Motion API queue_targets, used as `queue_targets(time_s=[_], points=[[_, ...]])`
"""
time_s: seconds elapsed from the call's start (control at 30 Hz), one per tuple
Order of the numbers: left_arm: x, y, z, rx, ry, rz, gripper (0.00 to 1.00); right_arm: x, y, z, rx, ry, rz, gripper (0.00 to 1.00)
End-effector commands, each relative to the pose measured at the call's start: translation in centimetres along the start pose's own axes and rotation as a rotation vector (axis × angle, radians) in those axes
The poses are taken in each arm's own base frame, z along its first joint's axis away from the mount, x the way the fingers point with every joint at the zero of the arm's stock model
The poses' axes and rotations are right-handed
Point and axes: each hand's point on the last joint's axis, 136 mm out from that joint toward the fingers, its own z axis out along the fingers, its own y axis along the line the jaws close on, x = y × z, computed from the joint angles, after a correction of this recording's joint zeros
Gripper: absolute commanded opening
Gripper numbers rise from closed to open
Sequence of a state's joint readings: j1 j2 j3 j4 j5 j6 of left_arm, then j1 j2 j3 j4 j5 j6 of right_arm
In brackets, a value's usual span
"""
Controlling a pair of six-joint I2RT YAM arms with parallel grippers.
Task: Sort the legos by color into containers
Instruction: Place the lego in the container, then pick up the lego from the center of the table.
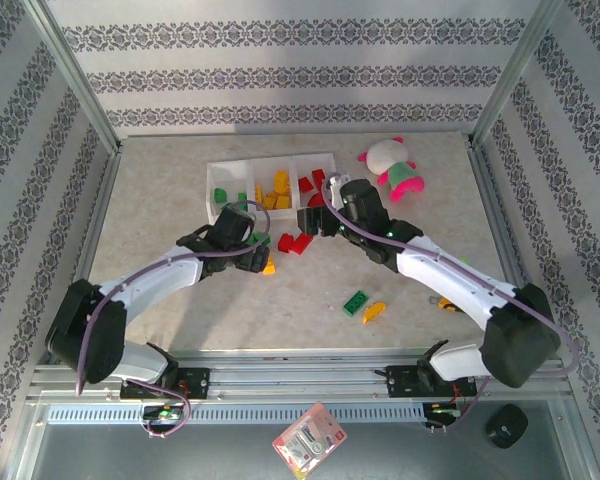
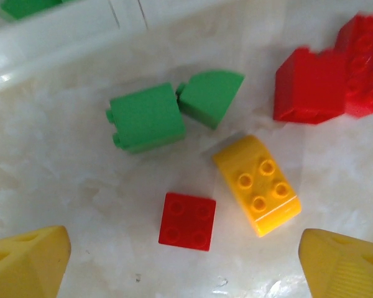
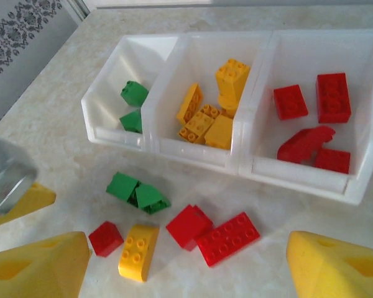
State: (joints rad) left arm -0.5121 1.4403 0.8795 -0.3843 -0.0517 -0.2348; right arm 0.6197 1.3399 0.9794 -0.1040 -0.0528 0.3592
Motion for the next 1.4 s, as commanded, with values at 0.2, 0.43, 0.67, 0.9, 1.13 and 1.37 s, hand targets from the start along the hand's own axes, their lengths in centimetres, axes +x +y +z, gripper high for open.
queue_targets(time_s=[0.2, 0.43, 0.67, 0.9, 1.13, 1.37], points=[[2.9, 0.4, 2.7, -0.004, 0.191, 0.107, 0.76, 2.3, -1.5, -1.8, 0.045, 0.005, 0.012, 0.83], [2.9, 0.5, 4.7, -0.013, 0.21, 0.129, 0.66, 2.4, -1.5, -1.6, 0.043, 0.01, 0.024, 0.83], [2.6, 0.5, 5.5, -0.017, 0.237, 0.138, 0.45, 2.6, -1.6, -1.4, 0.044, 0.018, 0.03, 0.83], [2.5, 0.5, 5.7, -0.019, 0.241, 0.141, 0.33, 2.5, -1.6, -1.7, 0.039, 0.012, 0.034, 0.83], [1.7, 0.5, 4.7, -0.019, 0.211, 0.134, 0.25, 1.8, -1.1, -2.6, 0.023, -0.01, 0.036, 0.83], [-3.5, -1.7, 0.9, 0.095, 0.021, 0.071, 0.24, 1.1, -1.0, -3.9, 0.013, -0.047, 0.044, 0.83]])
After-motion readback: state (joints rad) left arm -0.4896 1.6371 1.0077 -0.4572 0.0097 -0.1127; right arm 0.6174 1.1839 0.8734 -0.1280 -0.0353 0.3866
